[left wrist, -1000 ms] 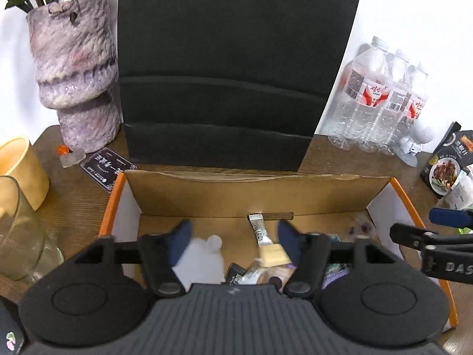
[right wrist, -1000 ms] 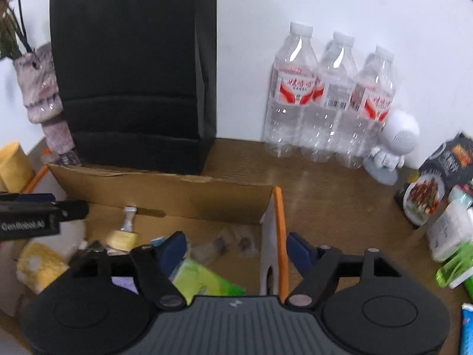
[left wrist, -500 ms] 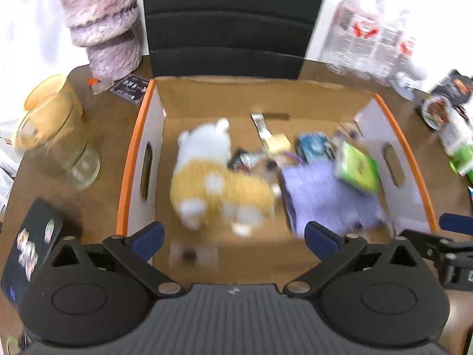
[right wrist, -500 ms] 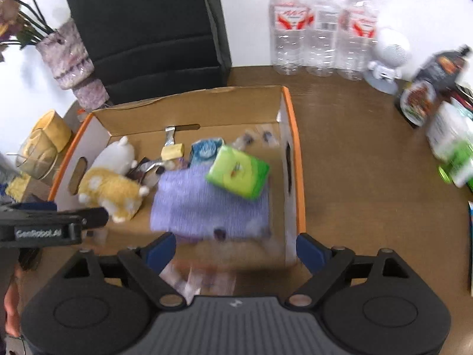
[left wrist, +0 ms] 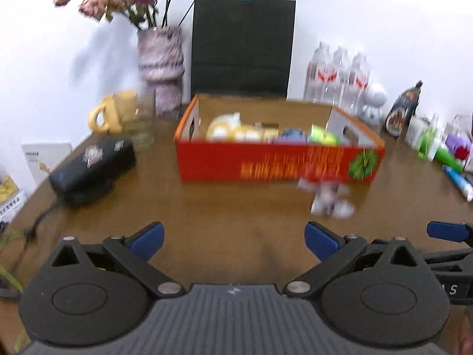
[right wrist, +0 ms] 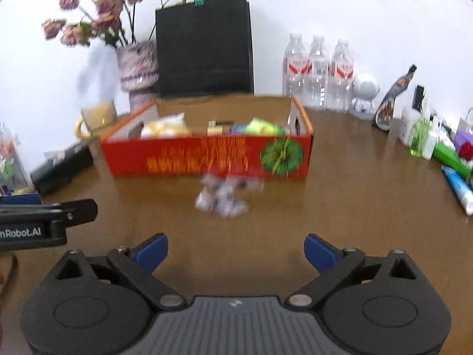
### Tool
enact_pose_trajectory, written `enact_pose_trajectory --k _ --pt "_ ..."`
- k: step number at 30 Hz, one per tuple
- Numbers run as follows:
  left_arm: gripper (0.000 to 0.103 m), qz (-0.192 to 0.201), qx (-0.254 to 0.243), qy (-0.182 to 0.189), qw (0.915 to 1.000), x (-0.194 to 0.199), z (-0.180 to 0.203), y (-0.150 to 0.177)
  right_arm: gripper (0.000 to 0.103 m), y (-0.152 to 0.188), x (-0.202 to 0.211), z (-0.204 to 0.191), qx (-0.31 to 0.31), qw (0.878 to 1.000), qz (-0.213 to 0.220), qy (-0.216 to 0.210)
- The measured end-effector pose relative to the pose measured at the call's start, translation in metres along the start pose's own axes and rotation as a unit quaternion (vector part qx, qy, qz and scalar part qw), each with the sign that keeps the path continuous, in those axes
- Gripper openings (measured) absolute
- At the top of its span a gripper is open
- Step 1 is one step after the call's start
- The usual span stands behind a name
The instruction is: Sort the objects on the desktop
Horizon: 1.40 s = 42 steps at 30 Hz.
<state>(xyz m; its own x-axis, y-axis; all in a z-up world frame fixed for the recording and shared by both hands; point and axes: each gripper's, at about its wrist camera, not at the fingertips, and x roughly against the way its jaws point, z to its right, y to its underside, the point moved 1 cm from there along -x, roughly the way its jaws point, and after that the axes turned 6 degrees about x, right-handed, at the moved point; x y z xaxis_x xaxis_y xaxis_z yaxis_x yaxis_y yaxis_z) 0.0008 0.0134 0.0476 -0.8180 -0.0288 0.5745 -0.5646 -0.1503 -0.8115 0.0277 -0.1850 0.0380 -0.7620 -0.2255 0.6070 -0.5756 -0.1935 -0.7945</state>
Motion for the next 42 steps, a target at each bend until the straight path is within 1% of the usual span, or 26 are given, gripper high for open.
enact_pose_trajectory --k 2,4,5,7,11,13,20,24,30,42 --pt "0.103 0.002 0.001 0.01 1.0 0.0 -0.001 0.011 0.099 0.012 -0.003 0.001 0.008 1.0 -0.003 0.002" --pt "0.103 0.003 0.004 0.02 0.9998 -0.002 -0.003 0.02 0.099 0.02 -0.001 0.003 0.0 1.0 0.0 0.015" --pt "0.103 -0.002 0.007 0.022 0.9997 -0.005 -0.003 0.022 0.099 0.021 0.0 0.004 -0.001 1.0 0.002 0.014" --pt "0.103 -0.011 0.01 0.019 0.9997 -0.012 -0.005 0.026 0.099 0.025 0.0 0.004 -0.004 1.0 0.006 0.012" --pt "0.103 -0.025 0.006 0.013 0.9996 -0.02 -0.007 0.034 0.099 0.031 -0.01 -0.001 0.013 1.0 -0.013 0.006" --pt "0.103 -0.025 0.0 0.014 0.9996 -0.02 -0.009 0.037 0.099 0.034 -0.011 -0.004 0.016 1.0 -0.017 -0.005" --pt "0.103 -0.036 -0.014 0.013 0.9992 -0.026 -0.008 0.042 0.099 0.038 -0.016 -0.008 0.019 1.0 -0.021 0.009" --pt "0.103 -0.041 -0.018 0.013 0.9989 -0.029 -0.009 0.042 0.103 0.038 -0.017 -0.009 0.023 0.999 -0.026 0.009" --pt "0.103 -0.043 -0.032 0.013 0.9985 -0.031 -0.006 0.044 0.103 0.038 -0.018 -0.01 0.022 0.999 -0.026 0.009" --pt "0.103 -0.046 -0.032 0.013 0.9984 -0.033 -0.005 0.044 0.103 0.038 -0.018 -0.01 0.023 0.999 -0.027 0.01"
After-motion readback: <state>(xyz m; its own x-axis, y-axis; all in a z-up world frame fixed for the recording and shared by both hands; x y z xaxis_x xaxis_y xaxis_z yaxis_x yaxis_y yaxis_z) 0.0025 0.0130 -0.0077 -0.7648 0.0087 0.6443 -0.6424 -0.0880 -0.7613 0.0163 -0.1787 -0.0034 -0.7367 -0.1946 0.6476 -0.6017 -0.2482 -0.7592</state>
